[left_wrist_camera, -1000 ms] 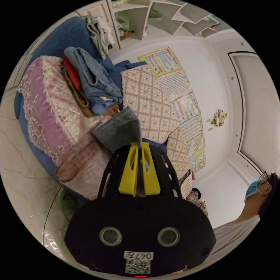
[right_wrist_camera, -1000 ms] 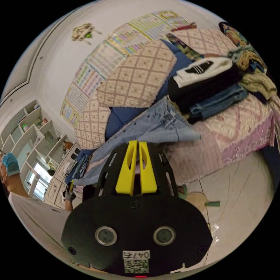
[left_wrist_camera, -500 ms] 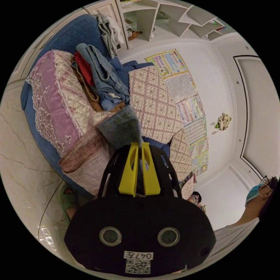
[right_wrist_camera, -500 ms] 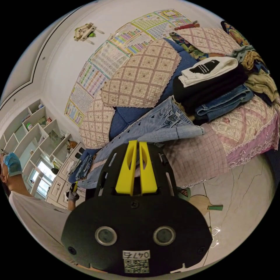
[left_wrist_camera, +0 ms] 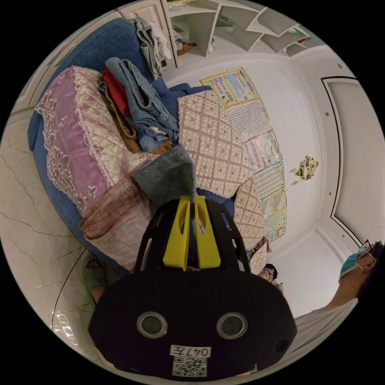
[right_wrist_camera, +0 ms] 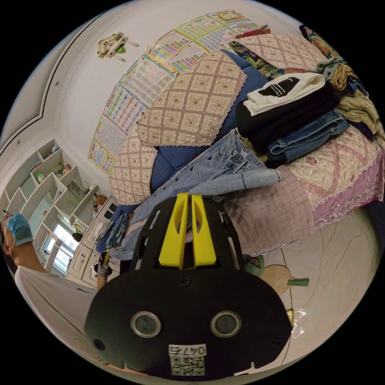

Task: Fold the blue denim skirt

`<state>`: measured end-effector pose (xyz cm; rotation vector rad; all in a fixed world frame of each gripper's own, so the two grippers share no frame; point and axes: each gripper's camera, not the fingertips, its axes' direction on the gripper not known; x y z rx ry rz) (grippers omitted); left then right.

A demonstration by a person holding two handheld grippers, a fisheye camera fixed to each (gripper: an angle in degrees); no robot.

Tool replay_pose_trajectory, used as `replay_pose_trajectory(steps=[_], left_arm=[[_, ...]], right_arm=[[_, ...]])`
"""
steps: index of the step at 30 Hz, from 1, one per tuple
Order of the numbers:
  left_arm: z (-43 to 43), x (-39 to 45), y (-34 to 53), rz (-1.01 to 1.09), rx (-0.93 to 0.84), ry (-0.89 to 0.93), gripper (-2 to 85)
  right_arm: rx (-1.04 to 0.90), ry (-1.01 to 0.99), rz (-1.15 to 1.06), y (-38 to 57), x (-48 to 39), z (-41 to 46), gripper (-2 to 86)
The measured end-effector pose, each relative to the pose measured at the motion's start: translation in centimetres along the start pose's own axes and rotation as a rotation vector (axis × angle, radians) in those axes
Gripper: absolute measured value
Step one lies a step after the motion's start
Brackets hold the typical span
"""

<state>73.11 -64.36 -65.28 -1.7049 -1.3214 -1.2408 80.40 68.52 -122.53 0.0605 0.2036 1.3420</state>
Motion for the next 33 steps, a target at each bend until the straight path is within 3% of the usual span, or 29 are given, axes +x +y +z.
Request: replay_pose_trajectory(steps=[5, 11, 17, 20, 25, 29, 33], left_arm=[[1.4, -0.2, -3.2, 0.028, -0.001, 0.004, -0.9], [3.6, 6.2, -11.2, 0.229, 0.056, 0.057, -0.9], [6.1, 7.3, -15.0, 0.248, 0.099, 0.011, -0.9], [11.5, 8.8, -19.1, 0.285, 0.007, -0.041, -0.9], [26.0, 11.6, -30.6, 0.276, -0.121, -0.217, -0.9], [37.5, 10.6, -38.2, 0.182, -0.19, -0.251, -0.9], [51.1, 9.8, -44.1, 0.182, -0.289, -0.418, -0.9]], right_arm=[[-0.018, -0.004, -0.035, -2.9, -0.5, 2.8, -0.9], [0.089, 0.137, -0.356, -9.0, -8.2, 3.4, -1.0], [0.163, -0.004, -0.176, -7.9, -3.0, 5.9, -1.0], [0.105, 0.087, -0.221, -9.6, -3.1, 9.6, -1.0], [0.133, 0.037, -0.209, -17.7, -3.2, 16.5, -0.9], [0.06, 0.102, -0.162, -26.1, -2.1, 26.8, -0.9], [-0.041, 0.267, -0.13, -32.1, 0.3, 38.3, -1.0]])
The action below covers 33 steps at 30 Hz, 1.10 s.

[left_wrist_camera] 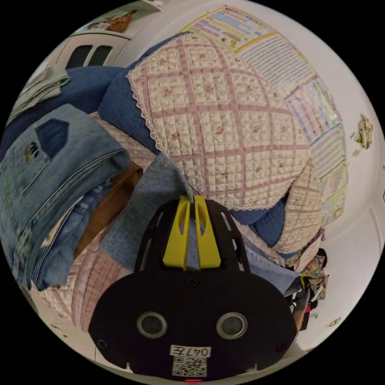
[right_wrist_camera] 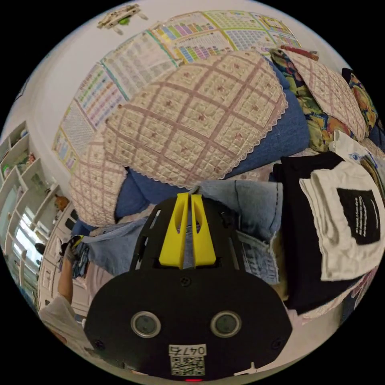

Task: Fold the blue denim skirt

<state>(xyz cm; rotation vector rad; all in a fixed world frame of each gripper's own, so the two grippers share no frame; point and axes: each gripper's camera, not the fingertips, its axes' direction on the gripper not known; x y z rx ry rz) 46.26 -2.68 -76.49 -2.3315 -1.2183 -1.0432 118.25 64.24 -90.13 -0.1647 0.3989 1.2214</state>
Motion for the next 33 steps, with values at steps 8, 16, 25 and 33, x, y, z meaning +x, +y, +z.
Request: replay_pose_trajectory(steps=[8, 16, 25, 33], left_arm=[[16.4, -0.1, -11.3, -0.041, -0.147, -0.083, -0.6], [25.7, -5.1, -17.2, -0.053, -0.248, 0.052, 14.1], [11.4, -10.3, -11.7, 0.062, -0.233, 0.186, 16.4], [14.6, -22.0, -1.6, -0.287, -0.276, 0.385, 16.5]], right_arm=[[-0.129, 0.116, 0.102, -3.7, 4.0, 15.9, -1.0], [-0.156, 0.071, 0.161, -1.6, 8.7, 24.1, 4.2], [-0.098, -0.076, -0.172, 3.9, 0.6, 20.2, 9.9], [-0.143, -0.246, -0.142, 15.7, -1.1, 16.3, 6.9]])
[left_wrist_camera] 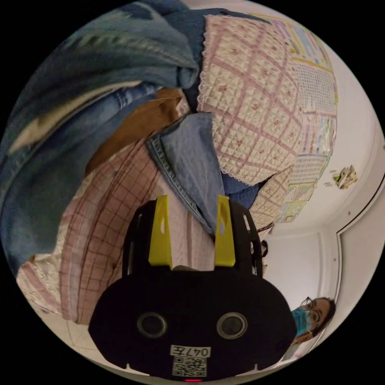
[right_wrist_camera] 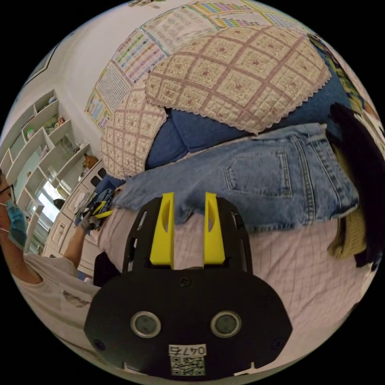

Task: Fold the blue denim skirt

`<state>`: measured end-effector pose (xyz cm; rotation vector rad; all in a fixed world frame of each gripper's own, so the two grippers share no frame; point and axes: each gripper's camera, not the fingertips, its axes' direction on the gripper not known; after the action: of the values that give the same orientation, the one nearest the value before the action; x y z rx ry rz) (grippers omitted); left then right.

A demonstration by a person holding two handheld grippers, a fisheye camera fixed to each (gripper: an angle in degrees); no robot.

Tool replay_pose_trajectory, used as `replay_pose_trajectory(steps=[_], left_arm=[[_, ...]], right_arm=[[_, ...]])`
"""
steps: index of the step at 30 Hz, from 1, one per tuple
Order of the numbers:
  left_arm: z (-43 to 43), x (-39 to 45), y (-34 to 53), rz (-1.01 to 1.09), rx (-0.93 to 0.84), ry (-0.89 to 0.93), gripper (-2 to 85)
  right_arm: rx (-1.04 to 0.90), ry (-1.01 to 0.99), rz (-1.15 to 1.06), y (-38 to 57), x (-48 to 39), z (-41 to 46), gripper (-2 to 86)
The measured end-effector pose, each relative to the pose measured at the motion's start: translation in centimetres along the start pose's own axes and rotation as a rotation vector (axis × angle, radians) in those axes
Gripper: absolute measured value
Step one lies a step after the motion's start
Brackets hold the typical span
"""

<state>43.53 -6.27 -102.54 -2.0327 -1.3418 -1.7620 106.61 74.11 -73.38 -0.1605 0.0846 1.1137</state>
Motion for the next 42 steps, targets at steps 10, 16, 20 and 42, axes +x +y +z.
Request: replay_pose_trajectory(steps=[10, 16, 20, 42], left_arm=[[5.7, -2.5, -0.4, -0.032, 0.112, 0.015, 14.1], [8.3, -0.8, -0.5, 0.067, 0.067, -0.091, 7.5], [8.3, 0.3, 1.1, 0.127, 0.088, -0.133, 1.0], [-15.5, 14.1, 27.0, 0.508, 0.206, -0.267, -0.7]], right_arm=[[0.001, 0.017, 0.12, 4.5, 3.7, -3.7, 6.2], [0.062, 0.106, 0.302, 7.3, 7.8, -5.1, 9.4], [0.124, 0.114, 0.437, 9.3, 11.1, -6.2, 10.6], [-0.041, 0.123, 0.066, 9.7, 1.3, -23.0, 0.2]])
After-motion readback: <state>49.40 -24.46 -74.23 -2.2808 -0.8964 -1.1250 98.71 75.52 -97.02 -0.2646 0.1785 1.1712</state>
